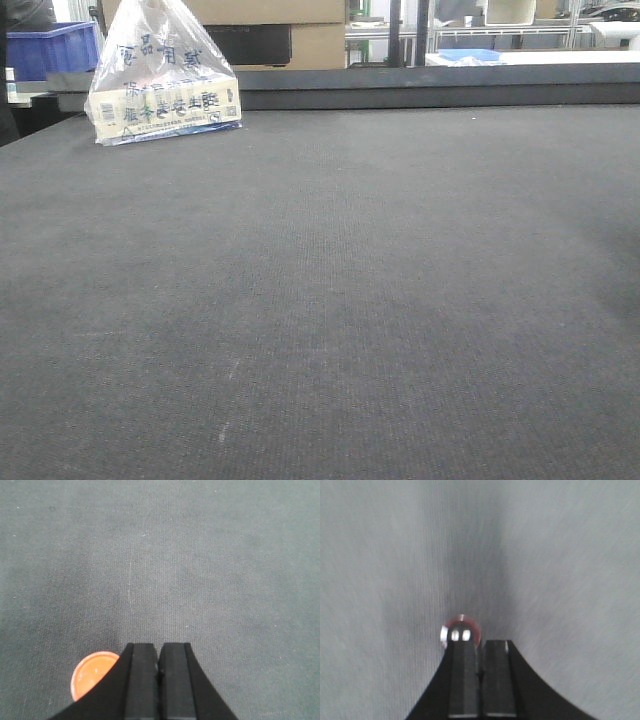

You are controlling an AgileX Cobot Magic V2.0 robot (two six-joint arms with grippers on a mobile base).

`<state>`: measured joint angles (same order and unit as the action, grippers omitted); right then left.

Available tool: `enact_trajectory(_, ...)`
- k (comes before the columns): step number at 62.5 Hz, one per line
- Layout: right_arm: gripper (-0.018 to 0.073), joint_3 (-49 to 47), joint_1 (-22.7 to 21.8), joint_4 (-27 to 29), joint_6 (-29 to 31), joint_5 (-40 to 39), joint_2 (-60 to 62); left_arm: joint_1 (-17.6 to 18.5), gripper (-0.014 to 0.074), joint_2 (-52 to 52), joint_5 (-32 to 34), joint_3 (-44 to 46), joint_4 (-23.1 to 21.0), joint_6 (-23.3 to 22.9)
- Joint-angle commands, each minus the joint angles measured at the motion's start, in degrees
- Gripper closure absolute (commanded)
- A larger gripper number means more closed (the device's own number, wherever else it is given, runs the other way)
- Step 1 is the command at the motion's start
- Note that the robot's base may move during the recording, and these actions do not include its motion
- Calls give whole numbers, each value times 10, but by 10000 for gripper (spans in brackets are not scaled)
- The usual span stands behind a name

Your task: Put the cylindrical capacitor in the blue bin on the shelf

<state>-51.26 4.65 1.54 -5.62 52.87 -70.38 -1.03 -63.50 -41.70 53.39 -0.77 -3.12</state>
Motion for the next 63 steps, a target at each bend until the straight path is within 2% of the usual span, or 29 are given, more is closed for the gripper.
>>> enact_trajectory(1, 727, -5, 10, 2, 3, 5, -21, 0, 707, -4, 11, 5, -1, 0)
enact_trajectory(8, 713, -7, 35, -10, 3, 0, -42, 0, 707, -4, 10, 5, -1, 0)
enact_trajectory(12, 641, -7, 42, -19, 3, 0, -51, 0, 707, -4, 8, 5, -1, 0)
enact_trajectory(18, 433, -7, 42, -21, 3, -6, -59, 0, 707, -4, 3, 5, -1, 0)
enact_trajectory(24, 164, -7, 42, -24, 3, -18, -62, 0, 707, -4, 3, 5, -1, 0)
enact_trajectory(27, 111, -7, 41, -24, 3, -24, -66, 0, 707, -4, 3, 5, -1, 0)
enact_trajectory(49, 94, -7, 28, -3, 3, -42, -152, 0, 707, -4, -7, 5, -2, 0)
enact_trajectory(63, 94, -7, 23, 2, 2, -49, -160, 0, 707, -4, -18, 5, -2, 0)
